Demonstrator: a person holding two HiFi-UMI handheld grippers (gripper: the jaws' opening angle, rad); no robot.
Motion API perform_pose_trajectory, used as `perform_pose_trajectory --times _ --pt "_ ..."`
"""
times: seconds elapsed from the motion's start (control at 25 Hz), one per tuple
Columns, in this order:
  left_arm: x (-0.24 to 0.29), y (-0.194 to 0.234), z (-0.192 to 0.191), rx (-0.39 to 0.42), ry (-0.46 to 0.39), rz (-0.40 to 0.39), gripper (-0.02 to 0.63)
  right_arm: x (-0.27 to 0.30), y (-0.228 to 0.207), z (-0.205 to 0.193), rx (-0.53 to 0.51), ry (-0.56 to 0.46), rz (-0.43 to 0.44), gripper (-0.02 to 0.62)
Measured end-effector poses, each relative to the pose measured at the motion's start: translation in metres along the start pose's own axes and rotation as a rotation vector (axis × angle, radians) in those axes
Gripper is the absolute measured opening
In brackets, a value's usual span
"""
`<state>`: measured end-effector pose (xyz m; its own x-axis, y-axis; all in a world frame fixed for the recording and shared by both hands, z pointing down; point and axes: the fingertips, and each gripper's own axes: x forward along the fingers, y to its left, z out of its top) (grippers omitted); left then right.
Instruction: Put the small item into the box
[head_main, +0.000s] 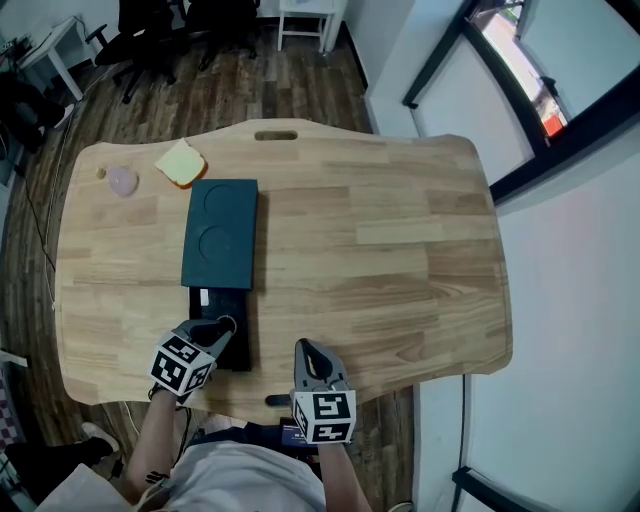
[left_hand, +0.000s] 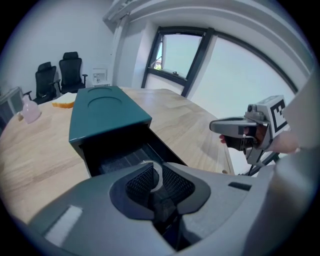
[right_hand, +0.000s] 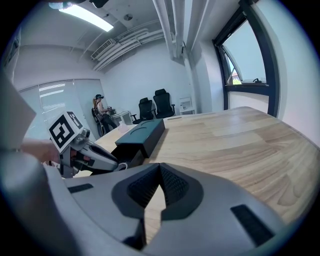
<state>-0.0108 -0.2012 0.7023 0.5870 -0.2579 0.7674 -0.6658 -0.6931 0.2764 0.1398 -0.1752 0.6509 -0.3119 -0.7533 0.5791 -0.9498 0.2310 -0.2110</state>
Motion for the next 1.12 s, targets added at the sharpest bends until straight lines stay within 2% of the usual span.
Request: perform_pose_trajectory --times 0.12,0.2,0.28,0.4,0.88,1.12 --pt "-0.013 0.005 0.008 -0.060 -0.074 0.000 0.051 -0.006 0.003 0.008 -0.006 -0.027 -0.005 0.005" --pt "-0.024 0.004 0.015 -0.075 -0.127 -0.004 0.049 -0.013 0.006 0.014 -0.011 -0.045 -0.009 0.005" --pt "-0.038 0.000 0.025 -0.091 -0.199 -0.016 0.003 -0.019 0.011 0.021 -0.018 -0.066 -0.011 0.005" --pt "-0.060 -0.005 0.039 -0.106 -0.304 -0.020 0.003 -0.029 0.019 0.033 -0.027 -0.106 -0.018 0.005" --pt "-0.152 -0.022 0.056 -0.051 -0.551 0.146 0.002 -0.077 0.066 0.075 -0.130 -0.259 -0.042 0.005" --pt "-0.183 -0.043 0.054 -0.007 -0.620 0.164 0.002 -0.103 0.092 0.084 -0.168 -0.322 -0.027 0.005"
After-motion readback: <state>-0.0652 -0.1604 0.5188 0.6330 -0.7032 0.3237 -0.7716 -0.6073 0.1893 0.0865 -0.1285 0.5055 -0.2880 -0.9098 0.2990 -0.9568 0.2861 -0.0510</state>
